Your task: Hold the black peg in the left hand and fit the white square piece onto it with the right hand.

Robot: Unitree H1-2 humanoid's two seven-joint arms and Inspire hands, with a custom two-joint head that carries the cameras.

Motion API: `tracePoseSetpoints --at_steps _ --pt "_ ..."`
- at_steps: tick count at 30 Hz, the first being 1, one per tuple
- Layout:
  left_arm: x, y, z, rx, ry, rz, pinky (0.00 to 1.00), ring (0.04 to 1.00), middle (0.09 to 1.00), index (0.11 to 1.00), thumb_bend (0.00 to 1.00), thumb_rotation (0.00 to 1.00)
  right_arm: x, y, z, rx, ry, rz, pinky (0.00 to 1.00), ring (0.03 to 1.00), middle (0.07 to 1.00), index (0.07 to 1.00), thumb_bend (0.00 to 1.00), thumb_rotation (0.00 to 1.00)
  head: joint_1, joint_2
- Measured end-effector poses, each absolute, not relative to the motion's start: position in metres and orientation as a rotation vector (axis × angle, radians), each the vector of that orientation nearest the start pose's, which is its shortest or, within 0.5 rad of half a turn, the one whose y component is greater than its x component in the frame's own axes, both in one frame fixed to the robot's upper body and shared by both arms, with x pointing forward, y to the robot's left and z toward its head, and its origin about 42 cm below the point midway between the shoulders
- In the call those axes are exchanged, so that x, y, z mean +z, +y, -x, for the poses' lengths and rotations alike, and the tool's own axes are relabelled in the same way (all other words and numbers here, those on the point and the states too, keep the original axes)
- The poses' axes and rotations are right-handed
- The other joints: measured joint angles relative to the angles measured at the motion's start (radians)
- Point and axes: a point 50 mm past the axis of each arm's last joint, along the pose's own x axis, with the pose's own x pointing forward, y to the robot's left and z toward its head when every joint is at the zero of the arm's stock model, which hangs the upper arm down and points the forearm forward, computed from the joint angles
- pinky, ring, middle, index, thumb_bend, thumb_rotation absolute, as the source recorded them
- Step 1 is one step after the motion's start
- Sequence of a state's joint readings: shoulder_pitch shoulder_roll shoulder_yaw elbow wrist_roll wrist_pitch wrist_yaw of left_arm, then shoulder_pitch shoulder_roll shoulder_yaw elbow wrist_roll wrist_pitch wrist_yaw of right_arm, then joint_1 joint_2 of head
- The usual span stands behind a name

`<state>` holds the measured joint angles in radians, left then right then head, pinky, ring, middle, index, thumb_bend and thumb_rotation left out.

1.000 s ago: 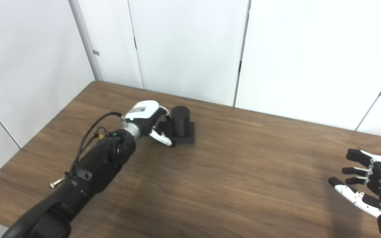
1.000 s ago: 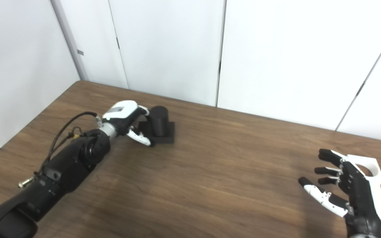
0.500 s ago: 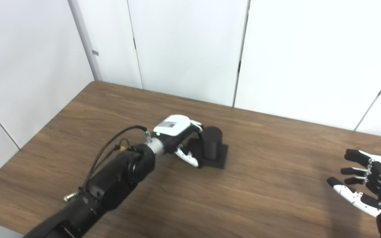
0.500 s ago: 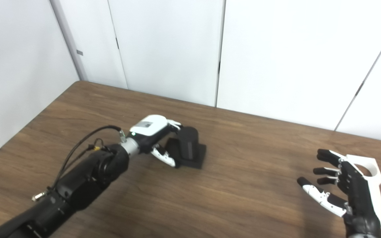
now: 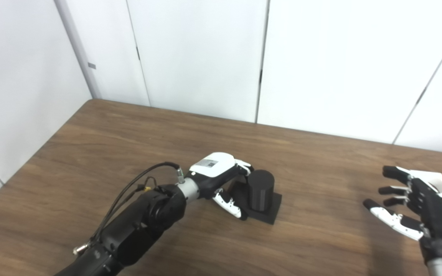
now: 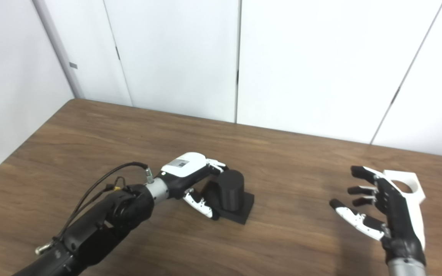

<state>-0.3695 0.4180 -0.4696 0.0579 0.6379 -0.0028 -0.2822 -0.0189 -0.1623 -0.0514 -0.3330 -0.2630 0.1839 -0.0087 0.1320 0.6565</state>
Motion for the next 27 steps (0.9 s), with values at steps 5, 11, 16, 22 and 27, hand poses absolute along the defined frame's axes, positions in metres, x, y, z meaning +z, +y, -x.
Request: tracePoseSetpoints --at_steps 5,11,16,22,27 --pt "0.157 0.193 -0.367 -0.656 -0.224 -1.191 0.74 0.87 0.87 0.489 0.52 0.06 0.182 -0.268 -0.282 -0.112 -0.171 0.435 0.49 0.602 0.741 0.721 0.54 0.0 -0.037 0.012" --pt "0.157 0.185 -0.367 -0.676 -0.242 -1.214 0.79 0.878 0.876 0.489 0.52 0.06 0.182 -0.267 -0.282 -0.112 -0.184 0.434 0.48 0.595 0.741 0.719 0.55 0.0 -0.098 0.026" --pt "0.156 0.179 -0.366 -0.698 -0.256 -1.219 0.82 0.889 0.87 0.49 0.52 0.06 0.177 -0.267 -0.284 -0.107 -0.177 0.434 0.47 0.587 0.735 0.713 0.56 0.0 -0.146 0.034" --pt "0.156 0.178 -0.363 -0.717 -0.276 -1.231 0.86 0.895 0.866 0.491 0.52 0.06 0.178 -0.264 -0.285 -0.105 -0.182 0.435 0.48 0.599 0.737 0.713 0.57 0.0 -0.268 0.035" --pt "0.157 0.181 -0.363 -0.731 -0.295 -1.25 0.86 0.897 0.869 0.491 0.52 0.06 0.186 -0.266 -0.291 -0.109 -0.207 0.47 0.48 0.607 0.738 0.714 0.59 0.02 -0.307 0.031"
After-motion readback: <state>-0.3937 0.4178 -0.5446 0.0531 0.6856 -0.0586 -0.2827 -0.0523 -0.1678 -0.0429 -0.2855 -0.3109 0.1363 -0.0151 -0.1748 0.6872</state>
